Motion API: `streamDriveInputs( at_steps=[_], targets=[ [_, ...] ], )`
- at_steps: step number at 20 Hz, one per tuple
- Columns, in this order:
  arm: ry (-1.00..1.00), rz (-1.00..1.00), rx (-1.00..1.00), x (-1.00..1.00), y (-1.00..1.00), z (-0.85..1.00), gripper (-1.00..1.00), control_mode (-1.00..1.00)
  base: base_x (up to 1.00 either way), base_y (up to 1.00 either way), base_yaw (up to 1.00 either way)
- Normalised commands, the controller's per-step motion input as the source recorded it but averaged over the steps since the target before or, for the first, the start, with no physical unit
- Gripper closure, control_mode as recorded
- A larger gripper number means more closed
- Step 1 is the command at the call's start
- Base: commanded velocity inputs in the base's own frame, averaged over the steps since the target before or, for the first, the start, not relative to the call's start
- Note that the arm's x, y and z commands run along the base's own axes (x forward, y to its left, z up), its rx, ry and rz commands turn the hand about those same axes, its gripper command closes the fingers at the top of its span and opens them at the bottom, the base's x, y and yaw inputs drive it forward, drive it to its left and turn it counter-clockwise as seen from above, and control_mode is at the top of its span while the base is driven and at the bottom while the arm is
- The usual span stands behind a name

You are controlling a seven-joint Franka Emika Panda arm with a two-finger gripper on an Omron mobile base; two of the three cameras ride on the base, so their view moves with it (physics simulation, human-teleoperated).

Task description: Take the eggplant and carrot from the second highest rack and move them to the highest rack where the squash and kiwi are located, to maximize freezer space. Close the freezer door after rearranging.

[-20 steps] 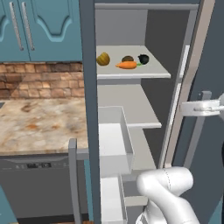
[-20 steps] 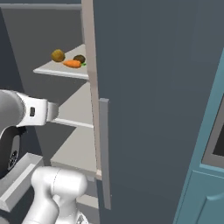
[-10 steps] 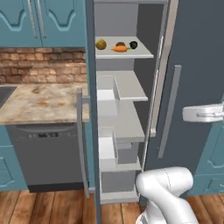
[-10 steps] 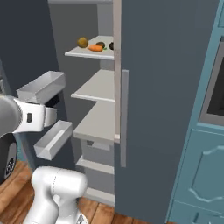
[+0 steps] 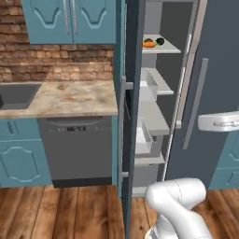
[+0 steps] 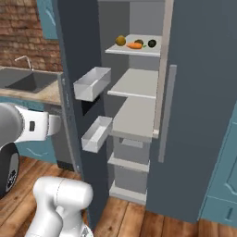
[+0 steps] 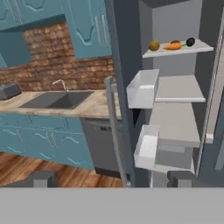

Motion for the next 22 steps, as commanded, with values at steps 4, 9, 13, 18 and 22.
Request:
streamDriveInputs(
  at_steps=[4, 9, 13, 18, 22],
  targets=[
    [0.00, 0.00, 0.00, 0.00, 0.00, 0.00, -1.00, 1.00, -0.01, 0.90, 0.00],
    [0.00, 0.00, 0.00, 0.00, 0.00, 0.00, -1.00, 1.00, 0.10, 0.99, -0.16],
    [0.00, 0.00, 0.00, 0.00, 0.00, 0.00, -1.00, 1.00, 0.17, 0.81, -0.34],
    [0.00, 0.00, 0.00, 0.00, 0.00, 0.00, -1.00, 1.00, 0.36, 0.89, -0.52],
    [0.00, 0.00, 0.00, 0.00, 0.00, 0.00, -1.00, 1.00, 0.51, 0.80, -0.78]
  ],
)
